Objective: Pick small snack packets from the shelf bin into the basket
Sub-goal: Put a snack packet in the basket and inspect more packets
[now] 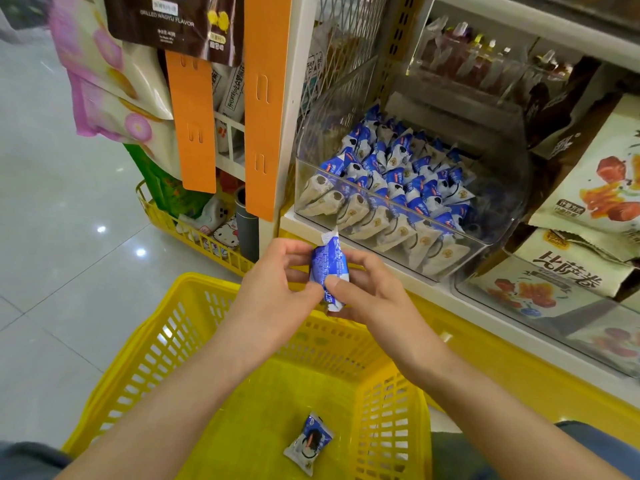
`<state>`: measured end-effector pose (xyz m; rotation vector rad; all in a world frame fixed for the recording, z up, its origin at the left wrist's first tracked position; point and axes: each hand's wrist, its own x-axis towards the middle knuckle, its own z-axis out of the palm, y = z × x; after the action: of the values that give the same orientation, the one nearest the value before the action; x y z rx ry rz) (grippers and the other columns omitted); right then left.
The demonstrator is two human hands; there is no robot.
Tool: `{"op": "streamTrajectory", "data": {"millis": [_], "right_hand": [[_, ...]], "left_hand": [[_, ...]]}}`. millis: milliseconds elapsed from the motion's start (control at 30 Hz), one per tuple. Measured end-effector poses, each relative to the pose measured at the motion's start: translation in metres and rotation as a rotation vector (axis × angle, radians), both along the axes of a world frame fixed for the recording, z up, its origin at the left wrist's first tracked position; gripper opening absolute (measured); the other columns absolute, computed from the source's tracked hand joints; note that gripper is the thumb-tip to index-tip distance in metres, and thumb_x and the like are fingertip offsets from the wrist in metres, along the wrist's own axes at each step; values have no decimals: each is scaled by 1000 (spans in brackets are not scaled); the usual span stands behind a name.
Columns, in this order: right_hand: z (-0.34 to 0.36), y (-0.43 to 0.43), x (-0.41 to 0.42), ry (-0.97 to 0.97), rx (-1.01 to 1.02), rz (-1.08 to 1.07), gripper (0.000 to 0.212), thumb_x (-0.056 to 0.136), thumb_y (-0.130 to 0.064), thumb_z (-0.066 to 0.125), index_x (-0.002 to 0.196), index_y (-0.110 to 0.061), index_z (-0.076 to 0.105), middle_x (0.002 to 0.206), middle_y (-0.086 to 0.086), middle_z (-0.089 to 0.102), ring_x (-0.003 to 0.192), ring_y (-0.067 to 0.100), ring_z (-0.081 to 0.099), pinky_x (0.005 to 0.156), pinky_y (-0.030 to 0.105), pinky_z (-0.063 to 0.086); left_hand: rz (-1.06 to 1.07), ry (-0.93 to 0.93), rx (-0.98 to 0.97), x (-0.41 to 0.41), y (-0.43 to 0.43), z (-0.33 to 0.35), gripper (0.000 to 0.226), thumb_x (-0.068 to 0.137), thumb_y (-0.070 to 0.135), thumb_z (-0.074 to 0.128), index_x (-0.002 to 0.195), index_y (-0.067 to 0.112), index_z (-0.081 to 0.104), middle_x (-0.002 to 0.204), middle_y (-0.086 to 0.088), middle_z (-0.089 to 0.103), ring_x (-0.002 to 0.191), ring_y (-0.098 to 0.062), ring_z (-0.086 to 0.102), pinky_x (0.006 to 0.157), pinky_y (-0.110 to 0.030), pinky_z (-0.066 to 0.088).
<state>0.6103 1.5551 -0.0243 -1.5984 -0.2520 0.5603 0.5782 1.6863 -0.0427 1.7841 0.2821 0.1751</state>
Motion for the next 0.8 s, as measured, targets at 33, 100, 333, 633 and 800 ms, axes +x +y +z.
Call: {"op": "streamTrajectory", "data": {"millis": [33, 100, 333, 633, 800], "right_hand": [[0, 0, 0, 3, 0, 5, 31, 89, -9, 55, 118, -17, 49, 107, 8, 67, 78, 6, 65, 69, 20, 53], [0, 0, 1, 0, 8, 19, 28, 90, -8, 54, 115, -18, 49, 103, 4, 68, 77, 4, 65, 69, 20, 53], [-6, -1, 0, -370, -267, -55, 45, 78, -22, 71, 115, -27, 45, 106, -16, 56, 90, -5, 57, 78, 16, 50], [-7, 2, -4, -626, -388, 27, 61, 77, -29, 72, 127, -23, 39, 120, -7, 50, 109, -1, 48, 92, 14, 42], [-3, 2, 8, -218, -124, 5, 11, 88, -19, 58, 96, -28, 57, 95, -6, 68, 78, 1, 64, 70, 21, 55]], "left_hand": [[-8, 9, 2, 0, 1, 0, 39, 78, -1, 62, 102, 27, 50, 101, 10, 62, 92, -8, 62, 78, -25, 51], [-26, 13, 10, -1, 3, 2, 38, 80, -3, 59, 105, 24, 52, 105, 6, 63, 94, -10, 62, 81, -27, 52], [-43, 10, -360, -5, -6, 14, 18, 93, 9, 48, 98, 21, 60, 87, 5, 70, 78, -2, 67, 69, -20, 56], [135, -26, -320, -2, -3, 14, 2, 91, 11, 54, 90, 10, 56, 81, -3, 68, 71, -11, 67, 65, -26, 54], [171, -64, -395, -1, -2, 15, 5, 93, 10, 50, 93, 8, 55, 89, -12, 69, 78, -19, 64, 64, -27, 54]]}}
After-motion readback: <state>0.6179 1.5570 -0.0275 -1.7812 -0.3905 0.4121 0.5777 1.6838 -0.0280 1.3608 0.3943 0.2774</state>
